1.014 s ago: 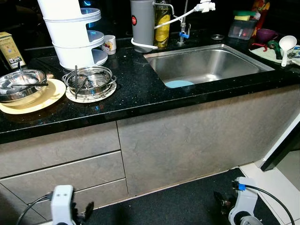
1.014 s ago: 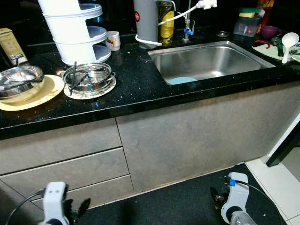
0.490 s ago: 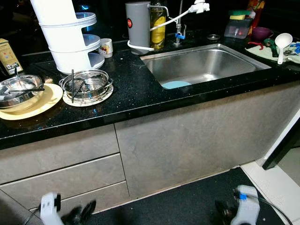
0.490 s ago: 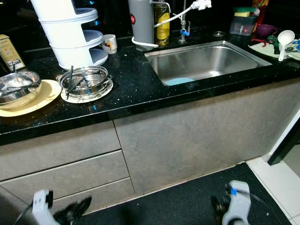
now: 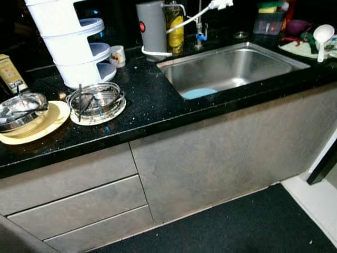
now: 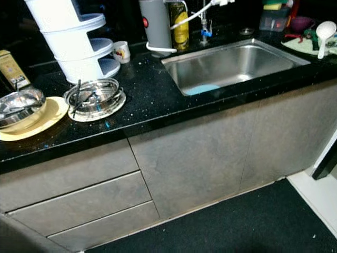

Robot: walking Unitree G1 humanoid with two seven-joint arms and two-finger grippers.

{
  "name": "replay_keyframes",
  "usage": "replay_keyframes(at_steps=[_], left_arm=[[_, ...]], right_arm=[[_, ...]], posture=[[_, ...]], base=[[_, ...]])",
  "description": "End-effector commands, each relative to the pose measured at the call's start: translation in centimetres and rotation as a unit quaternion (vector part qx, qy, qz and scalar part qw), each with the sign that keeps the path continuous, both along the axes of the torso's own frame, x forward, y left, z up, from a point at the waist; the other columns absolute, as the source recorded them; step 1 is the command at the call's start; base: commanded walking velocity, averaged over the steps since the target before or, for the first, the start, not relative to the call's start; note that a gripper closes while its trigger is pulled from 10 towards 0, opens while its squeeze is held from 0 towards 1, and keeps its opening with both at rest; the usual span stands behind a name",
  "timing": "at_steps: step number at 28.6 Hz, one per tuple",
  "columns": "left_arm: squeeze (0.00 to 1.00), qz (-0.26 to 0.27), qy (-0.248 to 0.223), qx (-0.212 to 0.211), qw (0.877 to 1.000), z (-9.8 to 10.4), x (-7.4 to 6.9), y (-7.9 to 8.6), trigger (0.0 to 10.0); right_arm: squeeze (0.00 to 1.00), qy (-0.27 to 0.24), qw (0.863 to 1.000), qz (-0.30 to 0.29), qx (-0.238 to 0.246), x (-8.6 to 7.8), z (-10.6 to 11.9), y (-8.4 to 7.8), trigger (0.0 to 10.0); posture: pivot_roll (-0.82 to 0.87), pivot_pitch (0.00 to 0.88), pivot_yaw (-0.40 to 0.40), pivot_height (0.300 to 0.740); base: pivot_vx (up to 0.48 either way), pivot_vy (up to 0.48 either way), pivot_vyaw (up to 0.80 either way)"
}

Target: Kitchen organization

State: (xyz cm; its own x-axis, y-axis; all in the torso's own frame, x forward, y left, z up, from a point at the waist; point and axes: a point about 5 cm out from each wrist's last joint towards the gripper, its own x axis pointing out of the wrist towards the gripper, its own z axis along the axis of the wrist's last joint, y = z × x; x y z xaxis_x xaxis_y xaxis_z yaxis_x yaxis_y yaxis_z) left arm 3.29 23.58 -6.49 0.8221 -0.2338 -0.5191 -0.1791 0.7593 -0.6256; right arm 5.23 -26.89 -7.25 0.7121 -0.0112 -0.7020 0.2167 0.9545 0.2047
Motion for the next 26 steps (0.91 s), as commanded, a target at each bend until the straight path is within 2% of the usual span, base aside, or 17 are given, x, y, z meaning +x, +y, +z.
replay_keyframes(at_steps=[1,2,3,4,6,7,10,14,17,26], left_arm=[[0.00,-0.010,0.001,0.005,1.000,0.1,0.7,-0.2,10.0],[0.00,-0.010,0.001,0.005,1.000,0.1,0.7,-0.2,10.0],[0.00,-0.014,-0.017,0.008,1.000,0.5,1.9,-0.3,10.0],[0.00,-0.014,-0.017,0.008,1.000,0.5,1.9,-0.3,10.0],[0.00,-0.018,-0.053,0.015,0.998,0.9,4.2,-0.3,10.0],[0.00,-0.019,-0.063,0.018,0.998,1.0,4.8,-0.3,10.0],[0.00,0.001,-0.059,0.022,0.998,0.6,8.0,-0.3,10.0],[0.00,0.002,-0.062,0.022,0.998,0.6,10.1,-0.6,10.0],[0.00,0.004,-0.057,0.021,0.998,0.7,11.0,-0.8,10.0],[0.00,-0.003,-0.043,0.020,0.999,0.3,12.0,-1.2,10.0]], right_arm=[[0.00,-0.005,1.000,0.010,-0.002,1.0,0.1,0.2,10.0],[0.00,-0.005,1.000,0.010,-0.002,1.0,0.1,0.2,10.0],[0.00,-0.017,1.000,0.008,-0.004,2.1,0.4,0.2,10.0],[0.00,-0.017,1.000,0.008,-0.004,2.1,0.4,0.2,10.0],[0.00,-0.036,0.999,0.017,-0.015,4.4,0.8,0.2,10.0],[0.00,-0.042,0.999,0.022,-0.018,5.0,0.9,0.3,10.0],[0.00,-0.039,0.999,0.011,-0.021,8.0,0.9,0.3,10.0],[0.00,-0.036,0.999,0.016,-0.018,9.9,1.1,0.4,10.0],[0.00,-0.032,0.999,0.017,-0.019,10.8,1.2,0.4,10.0],[0.00,-0.024,0.999,0.008,-0.027,11.5,1.2,0.2,10.0]], posture=[[-0.09,0.000,0.106,0.740],[-0.09,0.000,0.106,0.740],[-0.07,0.000,0.101,0.740],[-0.07,0.000,0.101,0.740],[-0.06,0.000,0.096,0.740],[-0.06,0.000,0.096,0.740],[-0.04,0.000,0.072,0.740],[-0.02,0.000,0.040,0.740],[-0.02,0.000,0.037,0.740],[-0.02,0.000,0.033,0.740]], base=[[0.000,0.000,0.00],[0.000,0.000,0.00],[0.000,0.000,0.00],[0.000,0.000,0.00],[0.000,0.000,0.00],[0.000,0.000,0.00],[0.000,0.000,0.00],[0.000,0.000,0.00],[0.000,0.000,0.00],[0.000,0.000,0.00]])
